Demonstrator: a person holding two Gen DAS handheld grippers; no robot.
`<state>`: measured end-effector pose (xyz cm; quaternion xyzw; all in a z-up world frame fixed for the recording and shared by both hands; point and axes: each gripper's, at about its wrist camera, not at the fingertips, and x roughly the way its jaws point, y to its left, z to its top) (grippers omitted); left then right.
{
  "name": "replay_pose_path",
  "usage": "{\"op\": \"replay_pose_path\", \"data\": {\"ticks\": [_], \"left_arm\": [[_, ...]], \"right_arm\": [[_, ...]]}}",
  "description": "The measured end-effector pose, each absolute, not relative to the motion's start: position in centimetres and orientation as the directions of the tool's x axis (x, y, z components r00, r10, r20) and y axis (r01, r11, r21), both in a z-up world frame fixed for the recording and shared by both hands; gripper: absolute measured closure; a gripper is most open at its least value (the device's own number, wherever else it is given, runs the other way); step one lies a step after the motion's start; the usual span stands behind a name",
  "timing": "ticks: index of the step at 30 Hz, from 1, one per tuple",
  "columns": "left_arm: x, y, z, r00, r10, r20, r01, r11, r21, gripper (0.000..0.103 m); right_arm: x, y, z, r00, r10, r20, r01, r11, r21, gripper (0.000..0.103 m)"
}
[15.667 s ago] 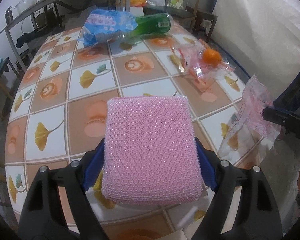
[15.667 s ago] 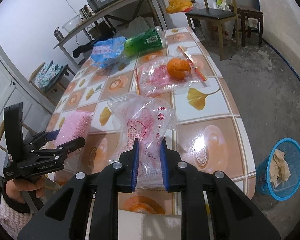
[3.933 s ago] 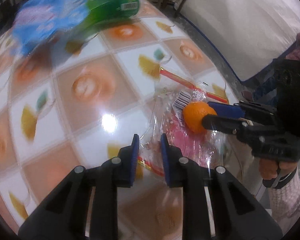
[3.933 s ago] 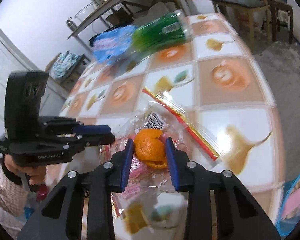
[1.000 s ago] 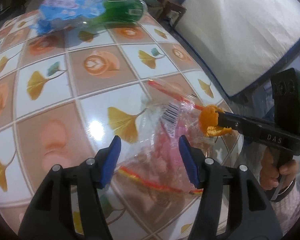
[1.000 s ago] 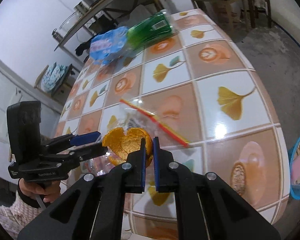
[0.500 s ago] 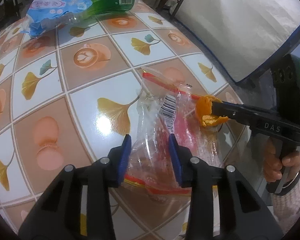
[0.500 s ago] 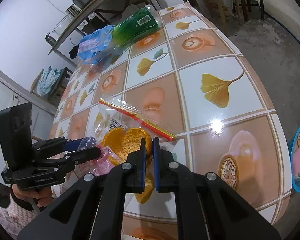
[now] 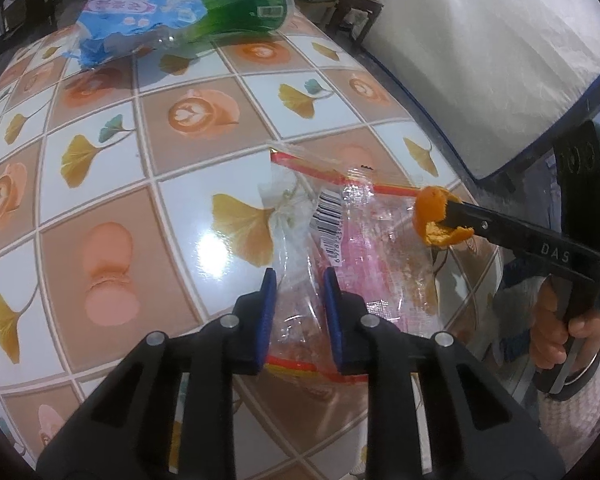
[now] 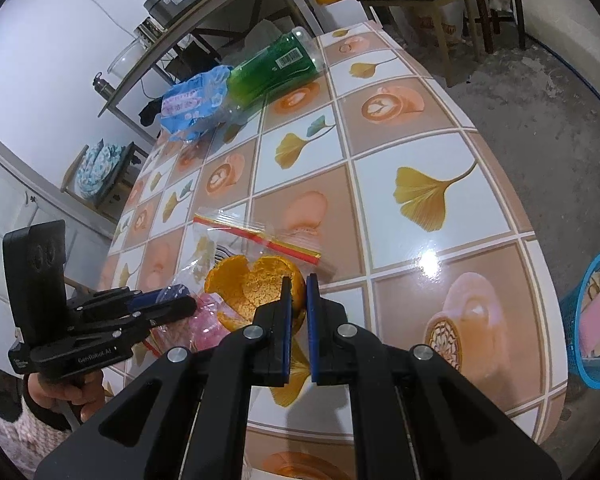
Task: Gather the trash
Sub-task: 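Lift the clear bag with the left tool while the right tool holds the orange peel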
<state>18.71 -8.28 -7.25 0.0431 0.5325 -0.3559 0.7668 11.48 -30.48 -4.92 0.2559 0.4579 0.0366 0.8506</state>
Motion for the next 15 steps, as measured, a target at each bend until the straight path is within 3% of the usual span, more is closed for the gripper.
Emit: {"op": "replay_pose_path", "data": {"ticks": [15], "left_arm": [[20.4,-5.3,-6.9,0.220,-0.514,-0.829,0.501,0.789,-0.356,0.085]], "right_arm": [[10.6,-31.2,-4.1,0.607,0.272,-0.746,0.188,0.863,0.468,0.096]]}}
